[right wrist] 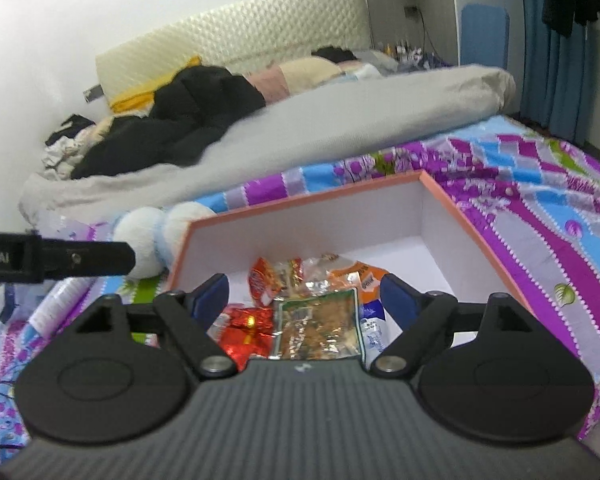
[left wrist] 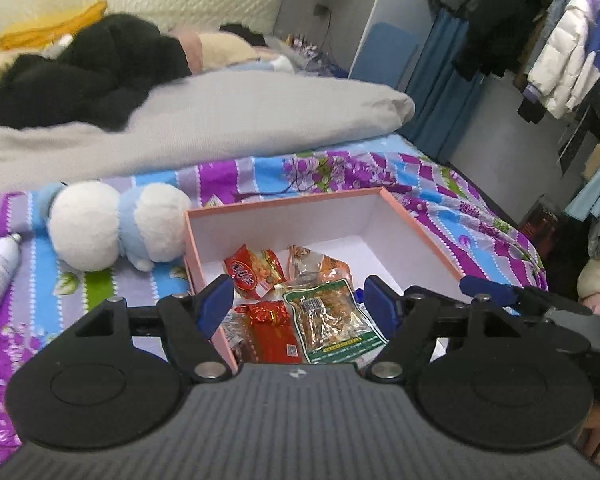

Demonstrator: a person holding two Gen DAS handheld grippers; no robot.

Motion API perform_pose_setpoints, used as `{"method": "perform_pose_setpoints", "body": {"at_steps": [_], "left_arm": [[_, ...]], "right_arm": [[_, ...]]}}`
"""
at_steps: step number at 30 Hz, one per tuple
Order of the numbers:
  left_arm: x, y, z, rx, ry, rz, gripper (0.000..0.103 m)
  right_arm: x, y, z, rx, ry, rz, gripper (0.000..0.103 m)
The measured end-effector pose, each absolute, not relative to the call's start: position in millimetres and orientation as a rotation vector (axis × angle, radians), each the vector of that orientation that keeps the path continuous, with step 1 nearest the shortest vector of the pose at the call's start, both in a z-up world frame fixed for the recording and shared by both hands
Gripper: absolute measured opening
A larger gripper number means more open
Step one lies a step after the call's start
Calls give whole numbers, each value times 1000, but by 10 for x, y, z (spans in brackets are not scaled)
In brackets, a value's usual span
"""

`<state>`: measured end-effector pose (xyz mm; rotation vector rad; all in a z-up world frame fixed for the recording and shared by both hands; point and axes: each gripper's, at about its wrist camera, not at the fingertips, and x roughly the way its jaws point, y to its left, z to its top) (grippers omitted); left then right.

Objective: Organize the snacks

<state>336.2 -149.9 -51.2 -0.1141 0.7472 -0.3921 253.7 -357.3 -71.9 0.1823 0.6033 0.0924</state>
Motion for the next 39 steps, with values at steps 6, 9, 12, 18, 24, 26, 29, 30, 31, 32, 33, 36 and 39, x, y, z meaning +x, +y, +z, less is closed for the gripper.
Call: {"method": "perform_pose_setpoints", "body": {"at_steps": [6,9,12,18,24,26,29,30,31,32,33,36,39], "left_arm": [[2787,-1356,-159,-134,686,-394,76],[2490,-1283,5,-137,648,-393,76],[2230,-1206,131,-150,618,-395,76],[1771,-1100,302,-155,575,-405,76],[1377,-1012,430,-163,545,-416,76],[1263,-990,456,-161,539,-415,76],[1116,-980,475,-153,538,-416,76],[1070,-982,480,-151,537,-422,76],[1040,-986,482,-150,537,-426,78],[993,-990,483,-151,538,-429,80],[950,-996,479,-151,540,-436,80],[878,-1012,448,-152,552,-441,86],[840,-1016,412,-159,552,-422,100]], "right_arm": [[2122,-3478,-388,178,536,90,84],[1885,-3443,-245,177,503,93,84],[1650,-3395,-121,170,473,100,84],[1249,-3318,28,167,433,117,84],[929,-3261,87,160,414,112,84],[837,-3244,89,162,411,112,84],[722,-3226,76,165,411,103,84],[684,-3227,71,168,412,103,84],[630,-3226,71,170,412,102,84],[593,-3231,69,169,410,103,84],[552,-3242,65,168,407,99,84],[450,-3280,53,176,409,85,84],[387,-3302,26,178,413,69,84]]}}
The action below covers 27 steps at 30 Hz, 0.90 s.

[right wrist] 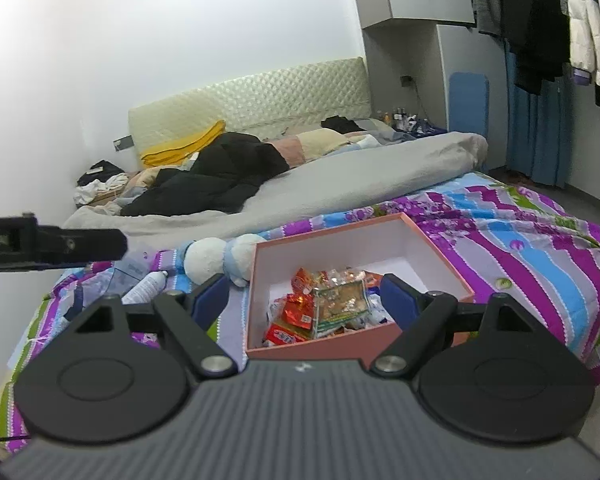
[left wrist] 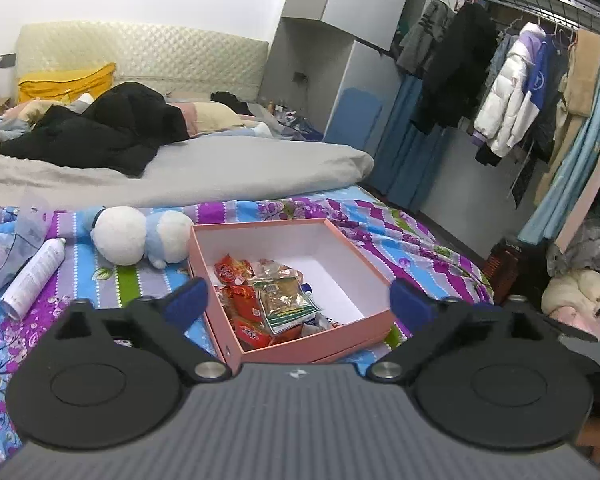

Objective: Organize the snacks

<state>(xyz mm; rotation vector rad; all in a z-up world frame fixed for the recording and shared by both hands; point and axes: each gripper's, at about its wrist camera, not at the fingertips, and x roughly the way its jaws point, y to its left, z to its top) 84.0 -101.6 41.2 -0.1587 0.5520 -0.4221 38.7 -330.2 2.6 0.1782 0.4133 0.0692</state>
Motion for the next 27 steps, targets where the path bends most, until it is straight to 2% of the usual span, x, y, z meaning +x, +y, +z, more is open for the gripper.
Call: {"method": "perform_pose_setpoints", "body": {"at_steps": [13,15,16,27], "left_arm": [[829,-1002,346,-134,575,-395,103],[842,-1014,335,-128,580,-386,103],[854,-1021,333,-125,582,-381,103],[929,-1058,278,-86,623,-337,103]], "right_arm": [[301,-3330,-98,204,433,49,84],[290,-3345,-93,212,419,45,89],[285,-3347,-89,209,414,35,102],[285,-3390,-141,213,415,21,103]]}}
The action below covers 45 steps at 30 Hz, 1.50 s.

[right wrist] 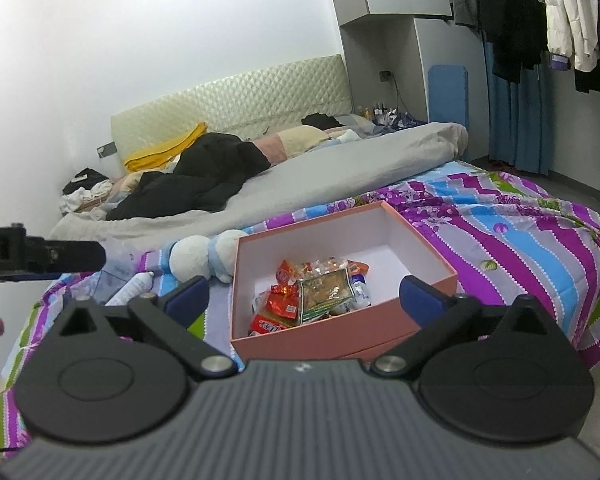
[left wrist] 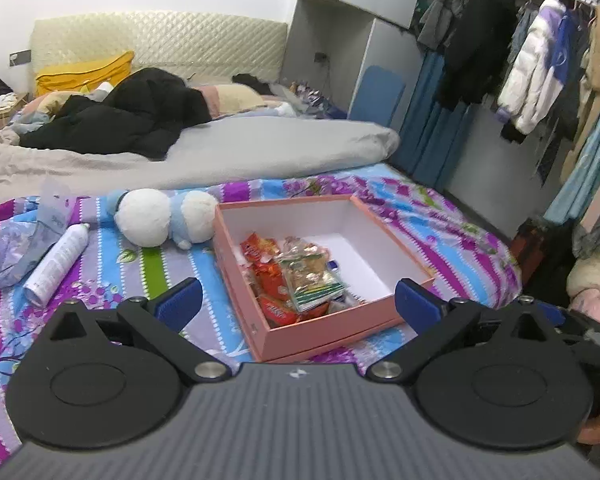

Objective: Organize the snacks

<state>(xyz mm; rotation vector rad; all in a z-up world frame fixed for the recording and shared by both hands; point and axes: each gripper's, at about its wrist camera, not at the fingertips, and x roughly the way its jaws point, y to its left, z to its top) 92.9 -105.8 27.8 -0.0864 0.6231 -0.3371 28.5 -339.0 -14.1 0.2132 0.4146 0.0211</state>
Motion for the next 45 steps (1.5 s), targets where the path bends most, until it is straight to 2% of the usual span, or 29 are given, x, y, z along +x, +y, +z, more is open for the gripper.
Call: {"method": "perform_pose_setpoints", "body": {"at_steps": [45], "left_arm": [[940,-1112,241,-75,621,-342,103]], "right_arm": [[285,-3396,-200,225,421,18,103]]}}
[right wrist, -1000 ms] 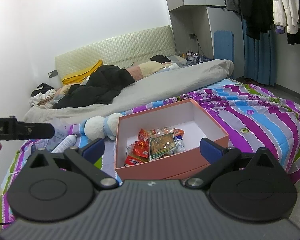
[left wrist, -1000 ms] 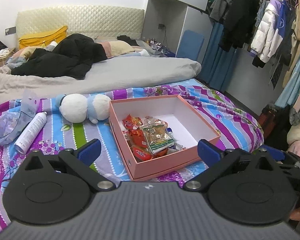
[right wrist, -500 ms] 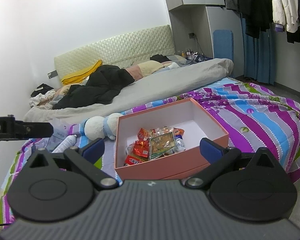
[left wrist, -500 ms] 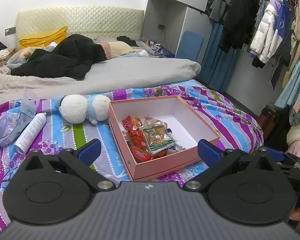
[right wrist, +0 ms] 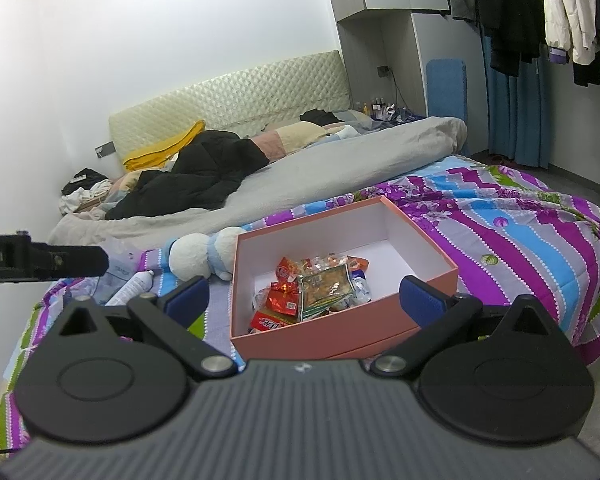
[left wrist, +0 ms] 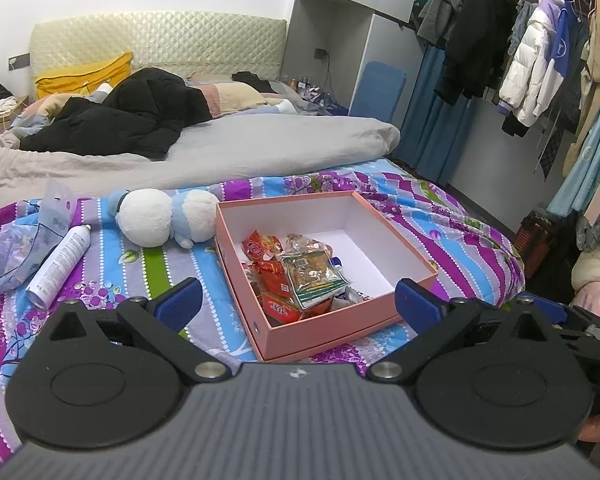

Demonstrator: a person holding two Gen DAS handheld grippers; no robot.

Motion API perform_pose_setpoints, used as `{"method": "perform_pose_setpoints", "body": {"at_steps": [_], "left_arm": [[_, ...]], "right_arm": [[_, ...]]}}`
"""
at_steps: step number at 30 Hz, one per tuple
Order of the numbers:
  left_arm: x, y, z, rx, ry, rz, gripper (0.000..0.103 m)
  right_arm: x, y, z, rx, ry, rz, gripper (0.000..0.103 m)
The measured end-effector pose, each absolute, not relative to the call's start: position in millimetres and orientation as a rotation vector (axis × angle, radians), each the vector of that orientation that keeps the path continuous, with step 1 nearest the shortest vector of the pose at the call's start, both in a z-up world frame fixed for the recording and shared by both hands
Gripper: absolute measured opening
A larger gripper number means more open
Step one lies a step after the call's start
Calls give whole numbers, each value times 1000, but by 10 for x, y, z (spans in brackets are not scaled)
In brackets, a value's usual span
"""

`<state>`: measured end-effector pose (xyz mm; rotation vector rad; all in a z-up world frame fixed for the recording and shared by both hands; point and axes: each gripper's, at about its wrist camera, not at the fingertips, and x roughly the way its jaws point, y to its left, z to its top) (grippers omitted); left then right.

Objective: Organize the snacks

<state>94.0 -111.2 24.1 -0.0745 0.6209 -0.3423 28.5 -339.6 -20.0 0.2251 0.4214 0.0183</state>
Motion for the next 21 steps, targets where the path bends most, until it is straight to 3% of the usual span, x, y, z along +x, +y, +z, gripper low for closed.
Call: {"method": "perform_pose_setpoints", "body": {"at_steps": [21], "left_arm": [[933,-1123,231,-69,620,-347,103]], "right_arm": [[266,-3418,-176,233,417,5,103]]}}
